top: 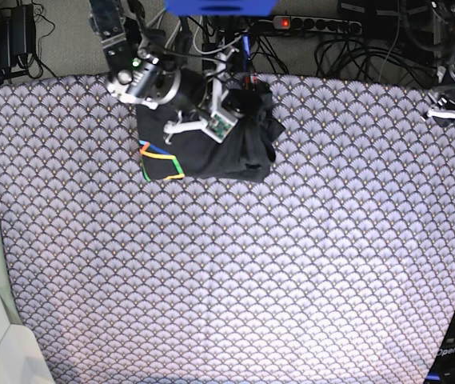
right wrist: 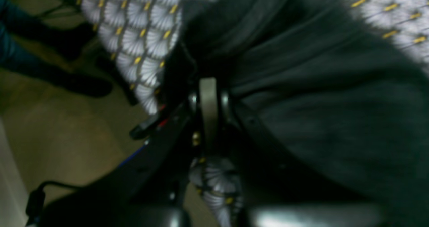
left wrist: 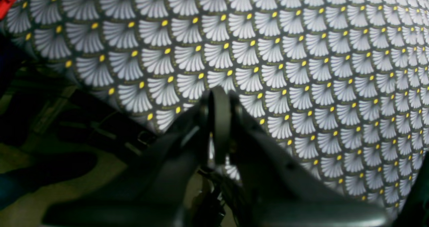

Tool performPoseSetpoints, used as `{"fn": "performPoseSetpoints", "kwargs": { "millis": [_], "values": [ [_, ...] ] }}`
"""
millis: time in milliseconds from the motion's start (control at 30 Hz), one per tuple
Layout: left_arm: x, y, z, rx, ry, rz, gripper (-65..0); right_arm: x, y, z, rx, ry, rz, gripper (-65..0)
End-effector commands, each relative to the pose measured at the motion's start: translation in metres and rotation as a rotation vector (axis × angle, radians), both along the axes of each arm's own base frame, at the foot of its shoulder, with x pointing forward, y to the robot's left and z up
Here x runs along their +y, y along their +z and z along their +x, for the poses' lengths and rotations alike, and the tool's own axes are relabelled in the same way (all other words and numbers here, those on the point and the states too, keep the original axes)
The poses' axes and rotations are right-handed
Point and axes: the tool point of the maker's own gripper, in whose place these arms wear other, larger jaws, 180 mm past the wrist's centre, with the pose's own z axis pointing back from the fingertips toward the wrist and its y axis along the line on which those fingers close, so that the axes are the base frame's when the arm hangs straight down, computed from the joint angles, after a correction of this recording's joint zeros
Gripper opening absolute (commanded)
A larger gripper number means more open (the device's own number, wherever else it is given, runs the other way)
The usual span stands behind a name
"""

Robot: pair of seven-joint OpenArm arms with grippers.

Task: Fold the T-shirt properly
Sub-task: 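Release the folded bundle and withdraw the right gripper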

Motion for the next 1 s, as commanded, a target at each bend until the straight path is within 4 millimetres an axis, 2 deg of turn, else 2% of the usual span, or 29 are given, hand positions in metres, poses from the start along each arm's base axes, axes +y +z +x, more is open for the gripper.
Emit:
{"fn": "performPoseSetpoints", "kwargs": {
  "millis": [0,133,233,400,500,633,767,867,967],
  "values": [
    [0.005,0.006,0.000,-0.007,0.030,-0.012,-64.7,0.013,0.014,0.003,-0.033,0.017,0.055,-65.0],
    [0.004,0.010,0.003,-0.019,0.023,-0.011,-64.7,0.038,0.018,-0.015,-0.029,0.103,0.077,-65.0],
    [0.003,0.011,0.003,-0.022,0.021,-0.012,-64.7,0.045,0.014,-0.023,-0.046,0.153,0.032,-65.0],
    [0.001,0.013,0.006,-0.029,-0.010,-0.008,-64.7,0.039,0.014,-0.024,-0.087,0.169,-0.026,-65.0],
    [-0.010,0.016,0.013,-0.052,-0.114,0.000,-64.7,0.032,0.026,-0.024,-0.141,0.176,-0.047,-65.0],
    [-0.023,0.022,0.019,-0.079,-0.221,0.012,-64.7,0.018,0.045,-0.016,-0.224,0.172,-0.078,-65.0],
    [-0.030,0.030,0.024,-0.102,-0.252,0.026,-64.7,-0.001,0.048,0.004,-0.238,0.088,-0.089,-65.0],
    [-0.031,0.032,0.025,-0.108,-0.255,0.029,-64.7,-0.004,0.056,0.026,-0.264,0.031,-0.080,-65.0],
    [-0.031,0.031,0.025,-0.108,-0.257,0.027,-64.7,0.003,0.054,0.041,-0.266,0.025,-0.074,-65.0]
  ]
}}
